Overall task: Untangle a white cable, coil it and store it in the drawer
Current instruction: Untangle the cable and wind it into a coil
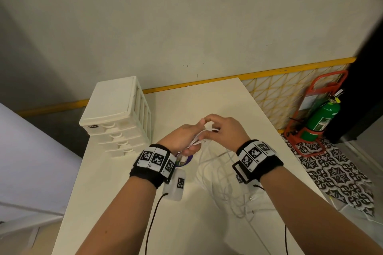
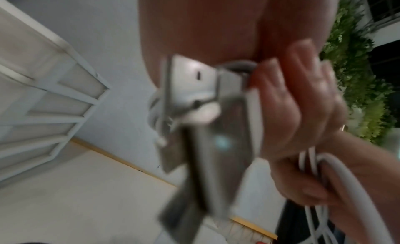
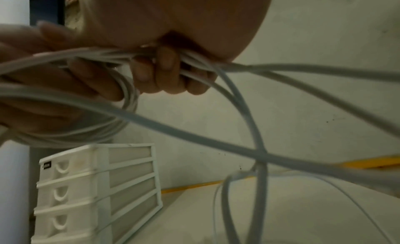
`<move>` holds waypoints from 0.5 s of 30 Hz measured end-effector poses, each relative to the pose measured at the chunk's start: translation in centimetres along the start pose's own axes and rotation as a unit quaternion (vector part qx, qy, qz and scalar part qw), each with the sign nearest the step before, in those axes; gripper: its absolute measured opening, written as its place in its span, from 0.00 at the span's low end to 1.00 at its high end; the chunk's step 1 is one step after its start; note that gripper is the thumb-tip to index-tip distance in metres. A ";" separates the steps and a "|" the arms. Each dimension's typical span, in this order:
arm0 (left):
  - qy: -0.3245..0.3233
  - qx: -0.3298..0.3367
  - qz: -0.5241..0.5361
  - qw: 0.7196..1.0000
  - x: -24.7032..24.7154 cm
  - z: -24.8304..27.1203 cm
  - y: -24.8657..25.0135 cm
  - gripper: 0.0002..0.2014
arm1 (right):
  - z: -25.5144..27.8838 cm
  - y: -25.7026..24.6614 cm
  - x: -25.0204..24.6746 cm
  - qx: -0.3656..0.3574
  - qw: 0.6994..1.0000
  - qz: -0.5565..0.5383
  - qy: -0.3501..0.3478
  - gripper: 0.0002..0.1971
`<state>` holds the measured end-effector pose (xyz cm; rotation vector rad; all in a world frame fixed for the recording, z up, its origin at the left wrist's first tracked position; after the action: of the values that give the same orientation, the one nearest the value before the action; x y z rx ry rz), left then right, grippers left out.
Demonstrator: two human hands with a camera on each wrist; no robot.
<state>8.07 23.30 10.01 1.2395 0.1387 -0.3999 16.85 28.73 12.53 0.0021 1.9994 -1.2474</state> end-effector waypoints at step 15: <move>0.157 -0.023 -0.009 0.987 -5.8 1.5 -0.8 0.20 | 2.4 6.5 1.5 0.051 0.998 0.015 -0.031 0.31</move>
<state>2.25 22.98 11.59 1.2494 0.4257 -0.2132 19.69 29.66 6.13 0.0429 1.8748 -1.3142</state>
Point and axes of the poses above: each hand's wrist, its own z-axis away from the middle knuckle, its own x-axis out of the palm, y = z × x, the point moved 9 cm from there along -z, towards the middle knuckle, and after that the axes turned 6 degrees about -z, right-handed, at the moved point
